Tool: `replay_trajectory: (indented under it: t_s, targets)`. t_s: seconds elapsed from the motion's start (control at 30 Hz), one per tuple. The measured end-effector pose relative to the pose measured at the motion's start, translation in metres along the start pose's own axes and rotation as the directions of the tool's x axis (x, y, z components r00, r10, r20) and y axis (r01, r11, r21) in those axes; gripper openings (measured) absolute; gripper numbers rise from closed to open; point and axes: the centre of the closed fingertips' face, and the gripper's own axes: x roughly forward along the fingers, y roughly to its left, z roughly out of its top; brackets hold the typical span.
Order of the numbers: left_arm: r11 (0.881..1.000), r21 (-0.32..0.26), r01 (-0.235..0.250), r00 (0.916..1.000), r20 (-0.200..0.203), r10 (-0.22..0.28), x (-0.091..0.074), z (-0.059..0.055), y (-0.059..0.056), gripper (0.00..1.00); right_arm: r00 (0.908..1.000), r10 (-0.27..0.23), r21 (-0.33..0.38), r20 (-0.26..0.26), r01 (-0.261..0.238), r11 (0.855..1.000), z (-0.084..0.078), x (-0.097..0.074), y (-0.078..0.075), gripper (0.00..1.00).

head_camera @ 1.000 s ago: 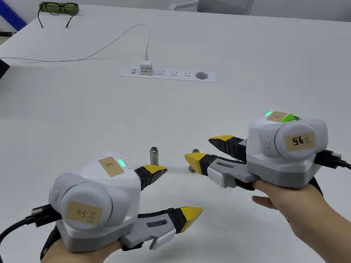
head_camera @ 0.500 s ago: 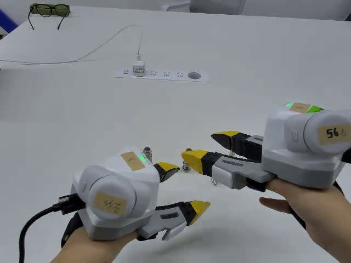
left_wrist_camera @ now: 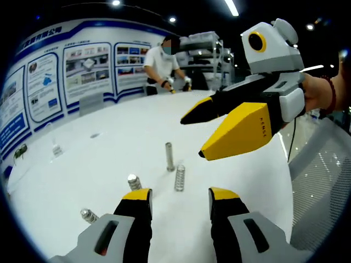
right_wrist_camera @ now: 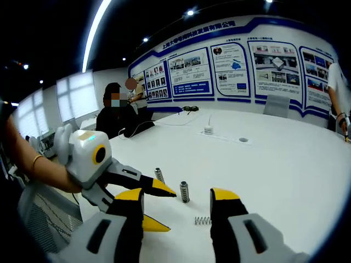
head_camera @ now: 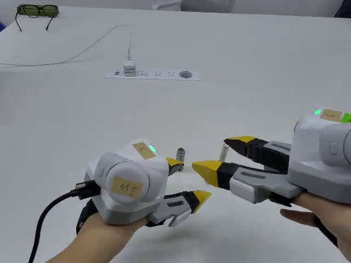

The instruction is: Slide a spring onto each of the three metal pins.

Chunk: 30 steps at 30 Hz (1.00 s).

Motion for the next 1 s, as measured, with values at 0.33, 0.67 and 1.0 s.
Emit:
replay_trajectory:
  t_s: [0.33, 0.67, 1.0]
  targets:
    - [1.000, 0.014, 0.010, 0.9996, -0.027, -0.010, 0.019, -0.005, -0.002, 0.37, 0.9996, -0.025, 0.002, -0.010, 0.025, 1.000, -0.011, -0.018, -0.012, 0.51]
    - [1.000, -0.010, 0.025, 0.9989, -0.039, -0.026, 0.038, -0.011, 0.001, 0.30, 0.9976, -0.064, 0.009, -0.026, 0.064, 0.998, -0.026, -0.033, -0.028, 0.48]
    - [0.999, 0.003, 0.037, 0.9980, -0.051, -0.037, 0.051, -0.017, 0.004, 0.24, 0.9947, -0.096, 0.041, -0.036, 0.097, 0.994, -0.041, -0.044, -0.042, 0.47]
